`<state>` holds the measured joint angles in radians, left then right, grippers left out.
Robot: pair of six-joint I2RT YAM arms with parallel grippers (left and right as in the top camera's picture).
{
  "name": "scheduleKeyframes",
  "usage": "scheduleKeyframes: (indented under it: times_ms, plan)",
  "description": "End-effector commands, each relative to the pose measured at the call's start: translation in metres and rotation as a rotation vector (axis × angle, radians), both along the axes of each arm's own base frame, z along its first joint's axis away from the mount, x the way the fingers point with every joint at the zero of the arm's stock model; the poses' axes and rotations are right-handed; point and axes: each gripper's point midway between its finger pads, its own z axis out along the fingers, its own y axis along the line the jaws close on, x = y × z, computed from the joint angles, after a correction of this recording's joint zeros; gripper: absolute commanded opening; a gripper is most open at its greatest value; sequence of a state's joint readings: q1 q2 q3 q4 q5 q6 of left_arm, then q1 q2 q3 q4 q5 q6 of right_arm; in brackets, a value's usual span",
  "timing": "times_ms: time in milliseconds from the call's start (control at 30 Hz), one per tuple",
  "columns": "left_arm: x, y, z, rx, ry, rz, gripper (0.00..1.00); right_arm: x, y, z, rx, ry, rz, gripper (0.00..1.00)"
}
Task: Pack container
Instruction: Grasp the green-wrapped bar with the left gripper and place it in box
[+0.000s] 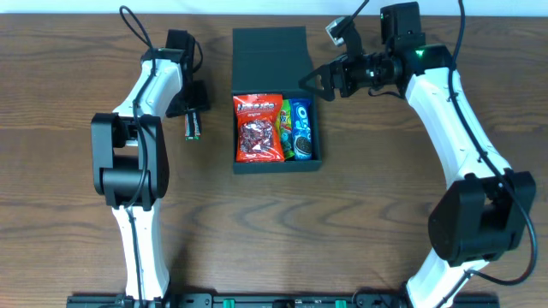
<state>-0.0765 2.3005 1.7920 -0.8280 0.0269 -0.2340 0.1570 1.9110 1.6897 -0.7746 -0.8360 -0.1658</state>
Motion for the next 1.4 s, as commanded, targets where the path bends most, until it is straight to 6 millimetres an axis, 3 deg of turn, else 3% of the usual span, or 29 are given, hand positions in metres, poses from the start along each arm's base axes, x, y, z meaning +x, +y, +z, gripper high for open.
scheduleKeyframes:
  times_ms: [0, 133, 300, 433, 633, 700, 833, 1067, 1233, 1367]
  plan:
    - [-0.003, 0.008, -0.009, 0.036, 0.02, 0.0, 0.41, 0.002, -0.003, 0.001, 0.0, -0.001, -0.005, 0.82]
    - [-0.003, 0.009, -0.009, 0.041, 0.021, 0.0, 0.31, 0.002, -0.004, 0.001, -0.001, -0.002, -0.006, 0.81]
    - [-0.004, 0.009, -0.003, 0.041, 0.023, 0.0, 0.12, 0.011, -0.023, -0.002, -0.016, 0.015, -0.071, 0.8]
    - [0.0, 0.008, 0.019, 0.034, -0.004, 0.012, 0.07, 0.023, -0.069, -0.011, -0.051, 0.086, -0.227, 0.83]
    - [0.006, -0.007, 0.088, -0.003, -0.122, 0.064, 0.06, 0.023, -0.147, -0.029, -0.12, 0.195, -0.421, 0.81]
    - [0.004, -0.022, 0.109, -0.028, -0.16, 0.054, 0.06, 0.022, -0.165, -0.032, -0.124, 0.224, -0.473, 0.82]
    - [-0.012, -0.082, 0.143, -0.111, -0.204, 0.008, 0.06, 0.02, -0.189, -0.033, -0.119, 0.239, -0.525, 0.82]
    - [-0.052, -0.192, 0.136, -0.199, -0.154, -0.161, 0.07, 0.021, -0.195, -0.033, -0.118, 0.239, -0.538, 0.86]
    - [-0.068, -0.222, 0.123, -0.138, -0.15, -0.256, 0.12, 0.02, -0.195, -0.033, -0.119, 0.24, -0.535, 0.88]
    - [-0.071, -0.228, 0.111, -0.128, -0.126, -0.271, 0.19, 0.017, -0.194, -0.035, -0.121, 0.251, -0.532, 0.88]
